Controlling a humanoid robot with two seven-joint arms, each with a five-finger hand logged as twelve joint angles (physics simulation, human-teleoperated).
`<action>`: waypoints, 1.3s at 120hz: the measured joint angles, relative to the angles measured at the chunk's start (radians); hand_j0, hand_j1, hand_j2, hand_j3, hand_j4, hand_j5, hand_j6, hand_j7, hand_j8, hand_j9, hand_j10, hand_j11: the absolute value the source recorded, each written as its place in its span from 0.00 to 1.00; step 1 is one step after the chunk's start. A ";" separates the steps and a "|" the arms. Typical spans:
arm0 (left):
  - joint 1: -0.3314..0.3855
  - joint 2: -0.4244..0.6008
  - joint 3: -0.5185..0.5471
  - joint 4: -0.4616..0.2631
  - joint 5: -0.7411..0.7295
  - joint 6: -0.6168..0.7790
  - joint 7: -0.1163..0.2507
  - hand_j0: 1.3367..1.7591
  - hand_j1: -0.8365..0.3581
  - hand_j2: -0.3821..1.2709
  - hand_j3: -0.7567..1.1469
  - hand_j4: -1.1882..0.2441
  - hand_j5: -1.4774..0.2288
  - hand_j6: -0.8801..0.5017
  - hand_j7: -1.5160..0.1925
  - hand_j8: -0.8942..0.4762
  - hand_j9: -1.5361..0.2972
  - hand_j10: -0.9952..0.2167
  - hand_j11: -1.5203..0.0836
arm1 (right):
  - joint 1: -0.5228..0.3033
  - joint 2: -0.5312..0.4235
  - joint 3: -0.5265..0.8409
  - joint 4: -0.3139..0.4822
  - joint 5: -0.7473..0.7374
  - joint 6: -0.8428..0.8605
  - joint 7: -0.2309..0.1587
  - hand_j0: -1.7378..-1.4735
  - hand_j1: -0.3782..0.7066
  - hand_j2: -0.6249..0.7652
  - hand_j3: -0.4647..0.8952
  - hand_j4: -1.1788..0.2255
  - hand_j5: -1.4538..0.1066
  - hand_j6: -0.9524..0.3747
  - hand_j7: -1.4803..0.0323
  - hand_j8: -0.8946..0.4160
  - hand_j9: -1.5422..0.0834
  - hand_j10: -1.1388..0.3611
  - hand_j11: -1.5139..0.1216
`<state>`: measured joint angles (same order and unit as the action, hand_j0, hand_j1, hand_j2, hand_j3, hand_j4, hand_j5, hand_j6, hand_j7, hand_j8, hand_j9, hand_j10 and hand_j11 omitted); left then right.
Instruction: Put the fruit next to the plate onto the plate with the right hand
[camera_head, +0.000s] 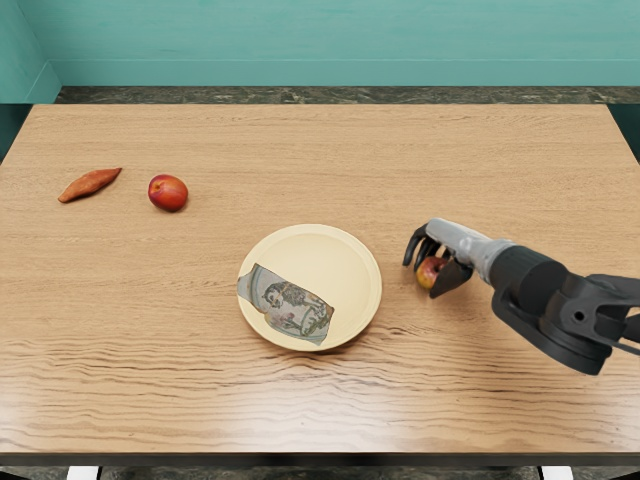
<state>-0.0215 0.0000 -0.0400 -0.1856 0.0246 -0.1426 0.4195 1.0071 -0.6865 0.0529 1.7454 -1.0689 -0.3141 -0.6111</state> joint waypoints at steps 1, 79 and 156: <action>0.000 0.000 0.000 0.000 0.000 0.000 0.000 0.76 0.98 0.23 0.40 0.82 0.86 0.63 0.88 0.65 0.83 0.81 0.94 | 0.000 0.000 0.003 0.000 0.000 0.002 0.000 0.31 0.62 0.61 0.34 0.37 0.37 0.22 0.41 0.38 0.41 0.43 0.39; 0.000 0.000 0.000 0.000 0.000 0.000 0.000 0.76 0.98 0.23 0.40 0.82 0.86 0.63 0.88 0.65 0.83 0.81 0.94 | 0.094 0.011 0.141 0.000 0.104 0.140 0.000 0.31 0.63 0.62 0.34 0.37 0.37 0.22 0.41 0.38 0.42 0.43 0.40; 0.009 0.000 -0.001 0.001 0.000 0.000 0.000 0.76 0.98 0.23 0.40 0.82 0.86 0.63 0.88 0.65 0.83 0.81 0.94 | 0.175 0.179 0.139 -0.003 0.156 0.134 0.000 0.30 0.65 0.64 0.34 0.38 0.36 0.22 0.41 0.39 0.42 0.43 0.40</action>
<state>-0.0123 0.0000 -0.0414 -0.1851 0.0245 -0.1426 0.4197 1.1816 -0.5075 0.1924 1.7428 -0.9132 -0.1800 -0.6112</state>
